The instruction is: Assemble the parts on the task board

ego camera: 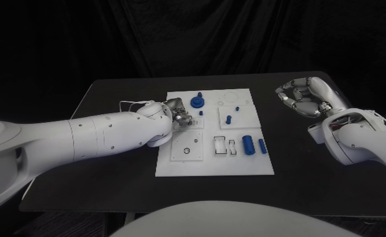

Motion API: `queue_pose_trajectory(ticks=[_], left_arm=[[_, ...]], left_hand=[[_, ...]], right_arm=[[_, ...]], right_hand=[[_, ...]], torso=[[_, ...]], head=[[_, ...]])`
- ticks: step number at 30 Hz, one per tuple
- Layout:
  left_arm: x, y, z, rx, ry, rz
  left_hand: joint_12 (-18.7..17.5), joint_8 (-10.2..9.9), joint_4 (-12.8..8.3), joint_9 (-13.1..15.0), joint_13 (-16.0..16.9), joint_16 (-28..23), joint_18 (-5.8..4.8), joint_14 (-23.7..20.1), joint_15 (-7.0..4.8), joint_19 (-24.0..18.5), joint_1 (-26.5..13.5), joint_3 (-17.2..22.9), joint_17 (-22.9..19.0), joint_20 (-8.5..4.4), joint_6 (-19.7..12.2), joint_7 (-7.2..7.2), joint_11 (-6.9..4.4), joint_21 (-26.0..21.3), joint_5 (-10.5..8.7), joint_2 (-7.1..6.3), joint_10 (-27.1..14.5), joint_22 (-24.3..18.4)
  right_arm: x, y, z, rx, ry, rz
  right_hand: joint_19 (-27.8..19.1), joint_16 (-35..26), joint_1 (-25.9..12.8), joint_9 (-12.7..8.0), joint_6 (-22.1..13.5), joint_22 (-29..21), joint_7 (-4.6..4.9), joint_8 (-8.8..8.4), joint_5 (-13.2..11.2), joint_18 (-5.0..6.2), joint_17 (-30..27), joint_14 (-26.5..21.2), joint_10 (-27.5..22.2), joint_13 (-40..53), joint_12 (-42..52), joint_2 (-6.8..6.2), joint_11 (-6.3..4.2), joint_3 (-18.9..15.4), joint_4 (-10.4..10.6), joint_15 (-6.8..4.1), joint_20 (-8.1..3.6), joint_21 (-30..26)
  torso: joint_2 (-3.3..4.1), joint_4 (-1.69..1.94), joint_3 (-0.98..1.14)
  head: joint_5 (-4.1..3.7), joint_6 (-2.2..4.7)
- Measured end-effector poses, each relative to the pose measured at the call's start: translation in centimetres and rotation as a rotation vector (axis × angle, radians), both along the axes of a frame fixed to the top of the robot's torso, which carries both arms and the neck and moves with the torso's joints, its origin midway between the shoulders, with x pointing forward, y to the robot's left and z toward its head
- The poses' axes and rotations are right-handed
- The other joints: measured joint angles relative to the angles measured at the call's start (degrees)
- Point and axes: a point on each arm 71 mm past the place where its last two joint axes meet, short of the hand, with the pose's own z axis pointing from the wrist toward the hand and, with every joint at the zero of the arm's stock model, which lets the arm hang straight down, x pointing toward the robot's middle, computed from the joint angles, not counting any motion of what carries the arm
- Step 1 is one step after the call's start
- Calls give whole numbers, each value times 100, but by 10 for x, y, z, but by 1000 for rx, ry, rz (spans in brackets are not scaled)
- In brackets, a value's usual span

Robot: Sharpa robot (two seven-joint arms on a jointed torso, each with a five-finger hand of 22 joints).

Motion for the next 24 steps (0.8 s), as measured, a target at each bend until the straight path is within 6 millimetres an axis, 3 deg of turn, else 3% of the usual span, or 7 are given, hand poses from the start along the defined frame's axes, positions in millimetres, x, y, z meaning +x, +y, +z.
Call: queue_pose_trajectory(ticks=[24], left_arm=[[0, -1, -5, -12, -13, -3]], left_hand=[[0, 16, 95, -7, 0, 0, 0, 0, 0, 0, -21, -64, 0, 0, 61, -40, 0, -55, -1, 40, 0, -1]], right_arm=[[-1, -1, 0, 0, 0, -1]], right_hand=[[0, 0, 0, -6, 0, -2, 0, 0, 0, 0, 0, 0, 0, 0, 0, 0, 0, 0, 0, 0, 0, 0]], torso=[[1, 3, 0]], head=[[-7, 0]])
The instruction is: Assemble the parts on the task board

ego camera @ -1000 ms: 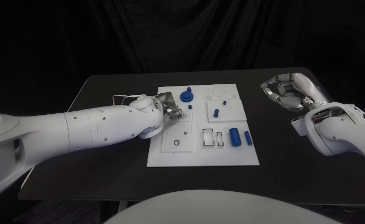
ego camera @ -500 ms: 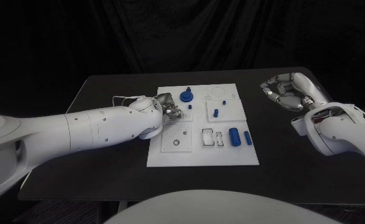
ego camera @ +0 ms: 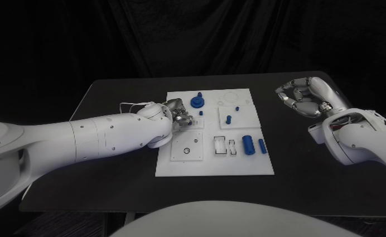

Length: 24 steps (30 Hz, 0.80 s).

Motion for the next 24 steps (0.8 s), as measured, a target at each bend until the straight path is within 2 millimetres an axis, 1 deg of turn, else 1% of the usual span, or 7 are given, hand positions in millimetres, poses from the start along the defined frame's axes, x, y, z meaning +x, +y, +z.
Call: queue_pose_trajectory(ticks=[3, 4, 6, 10, 12, 19, 24], left_arm=[[0, 0, -1, -1, -1, -1], [0, 0, -1, -2, -1, -2], [-1, 0, -1, -3, -1, -3], [-1, 0, -1, -3, -1, -4], [-1, 0, -1, -3, -1, -4], [-2, 2, -3, 0, 6, -4], [-4, 4, -4, 4, 13, -3]], left_hand=[[0, 0, 34, 0, 0, 0, 0, 0, 0, 0, -15, -34, 0, 0, 0, 0, 0, -32, -7, 14, 0, 0], [0, 0, 60, 0, 0, 0, 0, 0, 0, 0, -14, -60, 0, 0, 12, -12, 0, -32, -36, 14, 0, 0], [0, 0, 108, -1, 0, 0, 0, 0, 0, 0, -14, -162, 0, 0, 41, -41, 0, -57, -133, 14, 0, 0], [0, 0, 213, -29, 0, 0, 0, 0, 0, 0, -11, -409, 0, 0, 70, -73, 0, -98, -343, 63, 0, 0], [0, 0, 244, -40, 0, 0, 0, 0, 0, -14, -7, -468, 0, -14, 65, -68, 0, -99, -402, 67, 0, 0], [0, -39, 299, -64, 0, 0, 1, 0, 0, -21, 25, -586, 0, -21, 48, -53, 0, -121, -478, 99, 0, 0], [0, -45, 314, -70, 0, 0, 1, 0, 0, -22, 31, -600, 0, -21, 48, -52, 0, -121, -478, 105, 0, 0]], right_arm=[[0, 0, 0, 0, 0, -1], [0, 0, 0, 0, 0, -1], [0, -1, 0, 0, 0, -1], [0, -1, 0, 0, 0, -1], [0, -1, 0, 0, 0, -1], [0, -1, 0, 0, 0, -1], [0, -1, 0, -1, 0, -1]], right_hand=[[0, 0, 0, 0, 0, 0, 0, 0, 0, 0, 0, 0, 0, 0, 0, 0, 0, 0, 0, 0, 0, 0], [0, 0, 0, 0, 0, 0, 0, 0, 0, 0, 0, 0, 0, 0, 0, 0, 0, 0, 0, 0, 0, 0], [0, 0, 0, 0, 0, -1, 0, 0, 0, 0, 0, 0, 0, 0, 0, 0, 0, 0, 0, 0, 0, 0], [0, 0, 0, 0, 0, -1, 0, 0, 0, 0, 0, 0, 0, 0, 0, 0, 0, 0, 0, 0, 0, 0], [0, 0, 0, 0, 0, -1, 0, 0, 0, 0, 0, 0, 0, 0, 0, 0, 0, 0, 0, 0, 0, 0], [0, 0, 0, 1, 0, -1, 0, 0, 0, 0, 0, 0, 0, 0, 0, 0, 0, 0, 0, 0, 0, 0], [0, 0, 0, 1, 0, -2, 0, 0, 0, 0, 0, 0, 0, 0, 0, 0, 0, 0, 0, 0, 0, 0]], torso=[[0, 0, 0], [0, 0, 0], [1, 0, 0], [1, 0, 0], [1, 0, 0], [-1, 0, 0], [0, 0, 0]], head=[[1, 0], [1, 0], [0, 0], [0, 0], [0, 0], [10, 0], [10, 0]])
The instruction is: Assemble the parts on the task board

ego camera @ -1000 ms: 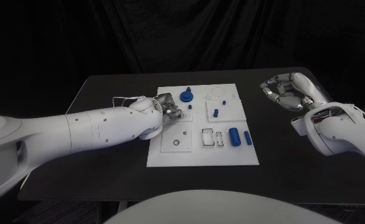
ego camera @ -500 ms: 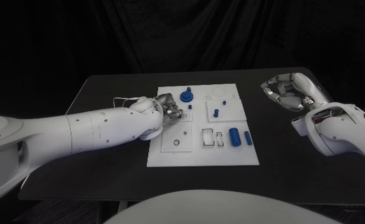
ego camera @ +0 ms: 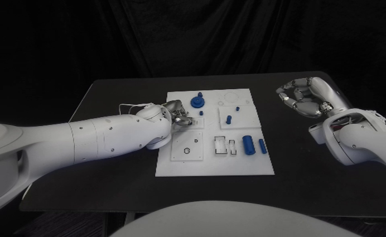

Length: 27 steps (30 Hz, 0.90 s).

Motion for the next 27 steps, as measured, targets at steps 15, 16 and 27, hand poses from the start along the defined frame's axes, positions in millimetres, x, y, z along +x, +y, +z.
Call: queue_pose_trajectory(ticks=[15, 16, 27], left_arm=[[-2, 2, 0, 4, 10, -4], [-2, 2, 0, 4, 11, -4], [-2, 2, -1, 5, 15, -10]], left_hand=[[0, 1, 73, -35, 0, 0, 0, 0, 0, 0, 0, -105, 0, 0, 1, 0, 0, -22, 29, 0, 0, 0], [0, 1, 73, -35, 0, 0, 0, 0, 0, 0, 0, -105, 0, 0, 1, 0, 0, -22, 29, 0, 0, 0], [0, 2, 148, -51, 0, 0, 0, 0, 0, 0, -24, -212, 0, 1, 24, 19, 0, -22, 68, 23, 0, 0]], right_arm=[[0, 0, 0, 0, 0, 0], [0, 0, 0, 0, 0, 0], [0, 0, 0, 0, 0, 0]], right_hand=[[0, 0, 0, 0, 0, -1, 0, 0, 0, 0, 0, 0, 0, 0, 0, 0, 0, 0, 0, 0, 0, 0], [0, 0, 0, 1, 0, -1, 0, 0, 0, 0, 0, 0, 0, 0, 0, 0, 0, 0, 0, 0, 0, 0], [0, 0, 0, 1, 0, -1, 0, 0, 0, 0, 0, 0, 0, 0, 0, 0, 0, 0, 0, 0, 0, 0]], torso=[[-2, 0, 0], [-2, 0, 1], [-2, 0, 1]], head=[[-8, 0], [-7, 0], [-1, 0]])
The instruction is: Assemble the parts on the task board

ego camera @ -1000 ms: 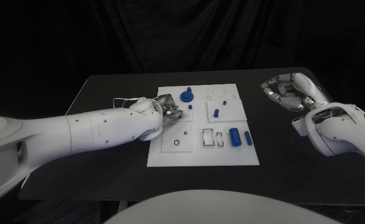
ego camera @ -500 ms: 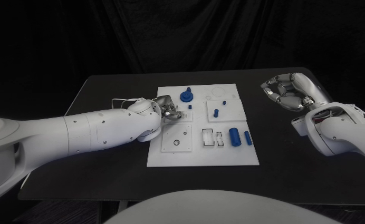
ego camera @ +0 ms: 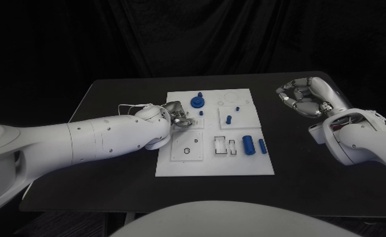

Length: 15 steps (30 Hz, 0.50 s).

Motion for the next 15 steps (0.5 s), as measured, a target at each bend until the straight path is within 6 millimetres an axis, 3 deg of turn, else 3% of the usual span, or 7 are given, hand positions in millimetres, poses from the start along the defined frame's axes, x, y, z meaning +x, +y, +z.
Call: queue_pose_trajectory(ticks=[6, 15], left_arm=[[0, 1, -1, 3, 6, -3], [0, 2, -1, 9, 13, -4]], left_hand=[[0, -39, 265, -35, 0, 0, -1, 0, 0, -21, -99, -269, 0, 21, 41, 1, 0, -22, -145, 63, 0, 5], [0, -75, 790, -85, 0, 0, -1, 0, 0, -21, -303, -854, 0, 21, 72, 11, 0, -22, -525, 120, 0, 4]], right_arm=[[0, 0, 0, 0, 0, 0], [0, 0, 0, 0, 0, 0]], right_hand=[[0, 0, 0, 0, 0, 4, 0, 0, 0, 0, 0, 0, 0, 0, 0, 0, 0, 0, 0, 0, 0, 0], [0, 0, 0, 0, 0, 4, 0, 0, 0, 0, 0, 0, 0, 0, 0, 0, 0, 0, 0, 0, 0, 0]], torso=[[1, 0, 0], [1, -2, 0]], head=[[8, 0], [16, 0]])
